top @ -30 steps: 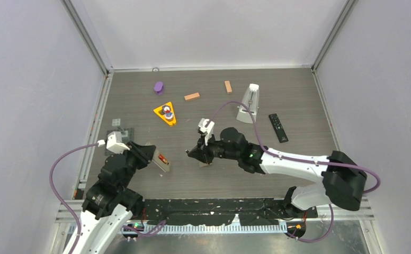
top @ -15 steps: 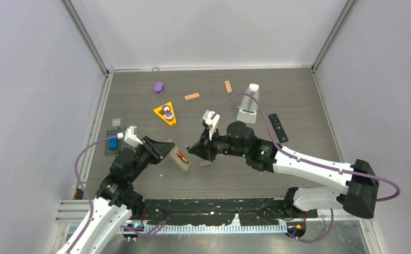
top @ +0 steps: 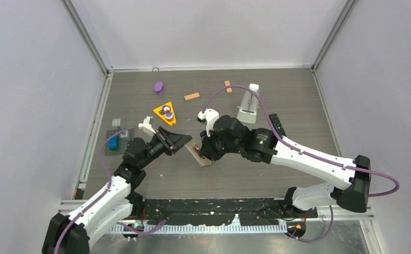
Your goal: Load the batteries into the remote control
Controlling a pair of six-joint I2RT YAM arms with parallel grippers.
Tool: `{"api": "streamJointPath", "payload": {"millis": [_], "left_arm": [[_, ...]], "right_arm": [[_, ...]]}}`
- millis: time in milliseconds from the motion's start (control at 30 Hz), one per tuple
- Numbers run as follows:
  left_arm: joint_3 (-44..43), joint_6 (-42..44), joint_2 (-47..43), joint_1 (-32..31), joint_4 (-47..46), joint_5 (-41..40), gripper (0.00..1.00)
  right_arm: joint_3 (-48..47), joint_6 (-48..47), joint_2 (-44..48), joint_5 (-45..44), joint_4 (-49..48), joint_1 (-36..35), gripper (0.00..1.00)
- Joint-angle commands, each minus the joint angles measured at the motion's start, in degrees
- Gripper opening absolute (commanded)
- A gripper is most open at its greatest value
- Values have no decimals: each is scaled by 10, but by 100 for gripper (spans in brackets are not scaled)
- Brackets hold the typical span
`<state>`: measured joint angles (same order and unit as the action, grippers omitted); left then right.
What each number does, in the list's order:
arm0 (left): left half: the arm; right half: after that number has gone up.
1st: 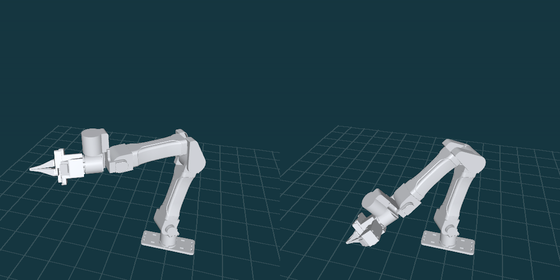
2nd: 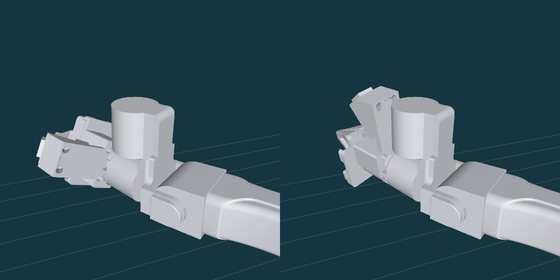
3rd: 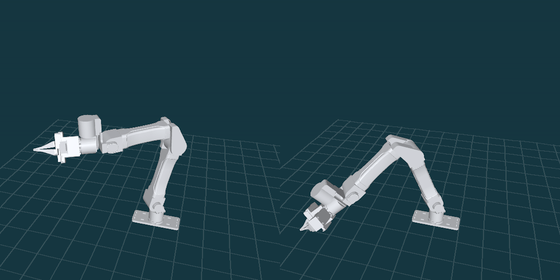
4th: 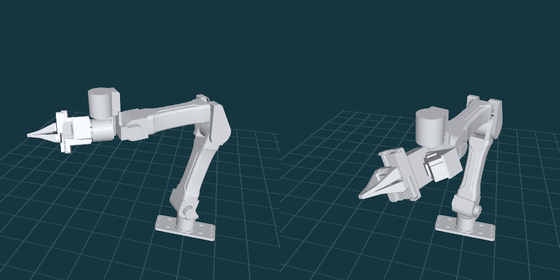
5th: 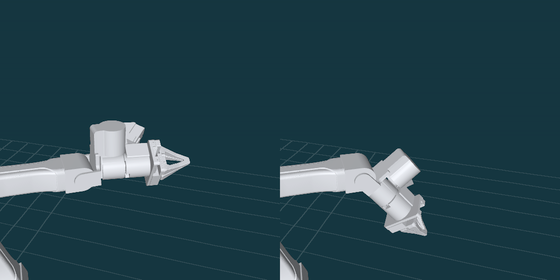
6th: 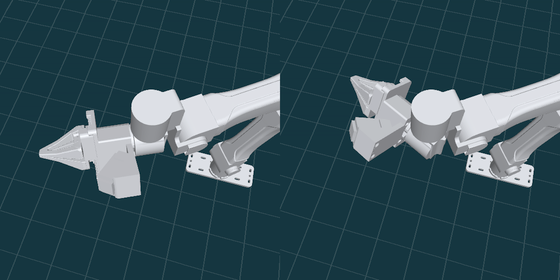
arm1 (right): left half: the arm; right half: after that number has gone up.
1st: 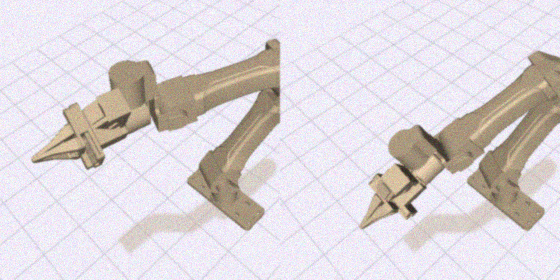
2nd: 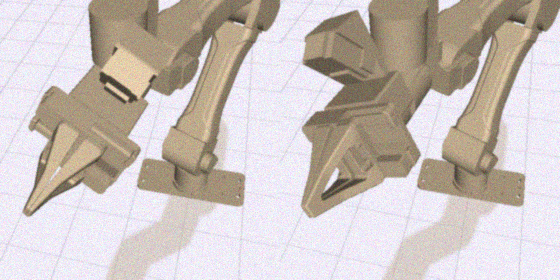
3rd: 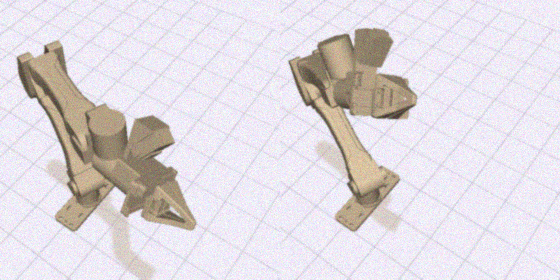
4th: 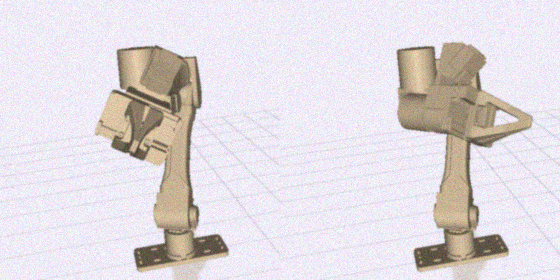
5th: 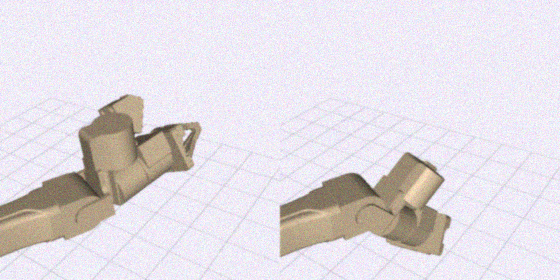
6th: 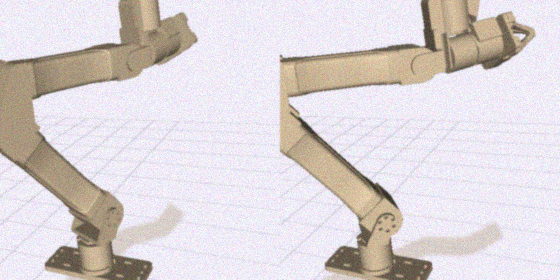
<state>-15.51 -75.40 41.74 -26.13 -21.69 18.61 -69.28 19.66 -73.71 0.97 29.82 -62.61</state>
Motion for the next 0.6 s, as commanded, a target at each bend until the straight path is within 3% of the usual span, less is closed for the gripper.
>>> {"api": "streamJointPath", "payload": {"millis": [0,300,567], "left_arm": [[-27,-41,50,1,-171,73,0],[-48,-90,118,2,-271,94,0],[-51,-93,106,2,-268,86,0]], "right_arm": [[-49,-1,4,-49,72,-4,5],[-125,-16,-37,-72,162,-5,6],[-175,-22,-66,-80,194,-6,7]]}}
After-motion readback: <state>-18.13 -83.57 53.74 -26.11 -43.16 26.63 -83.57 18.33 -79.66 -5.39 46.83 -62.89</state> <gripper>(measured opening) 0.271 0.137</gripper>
